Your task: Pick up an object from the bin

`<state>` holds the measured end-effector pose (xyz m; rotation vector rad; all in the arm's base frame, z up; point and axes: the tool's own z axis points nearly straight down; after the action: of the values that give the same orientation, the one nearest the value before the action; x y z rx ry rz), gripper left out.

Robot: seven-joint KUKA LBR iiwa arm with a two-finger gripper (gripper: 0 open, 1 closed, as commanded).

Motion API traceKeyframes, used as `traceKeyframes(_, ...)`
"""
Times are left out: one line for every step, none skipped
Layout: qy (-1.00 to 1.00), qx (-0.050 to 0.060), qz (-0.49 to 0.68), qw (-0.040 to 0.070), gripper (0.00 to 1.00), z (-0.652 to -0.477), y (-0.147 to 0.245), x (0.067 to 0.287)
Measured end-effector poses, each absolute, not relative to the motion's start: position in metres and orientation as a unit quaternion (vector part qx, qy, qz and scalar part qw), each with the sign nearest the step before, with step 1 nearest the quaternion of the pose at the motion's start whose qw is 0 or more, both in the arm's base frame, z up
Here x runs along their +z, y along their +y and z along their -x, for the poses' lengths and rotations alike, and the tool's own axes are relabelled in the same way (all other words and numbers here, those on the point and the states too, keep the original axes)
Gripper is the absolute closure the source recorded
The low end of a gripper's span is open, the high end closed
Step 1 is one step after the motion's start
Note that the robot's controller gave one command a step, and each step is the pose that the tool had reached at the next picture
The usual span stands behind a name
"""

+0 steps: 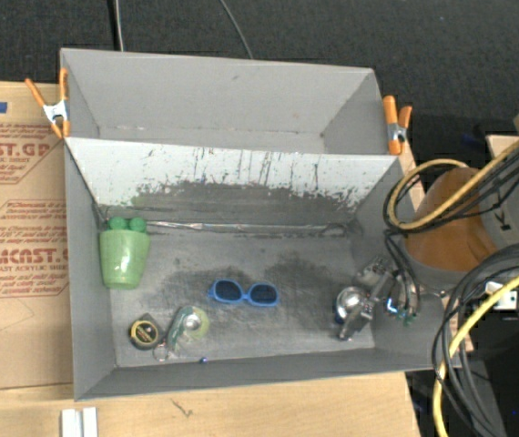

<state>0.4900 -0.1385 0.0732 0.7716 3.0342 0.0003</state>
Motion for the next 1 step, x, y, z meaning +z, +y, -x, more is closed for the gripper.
traceKeyframes(0.969, 0.0, -0.246, 0.01, 1.0, -0.4922, -0.1391, 0.0746)
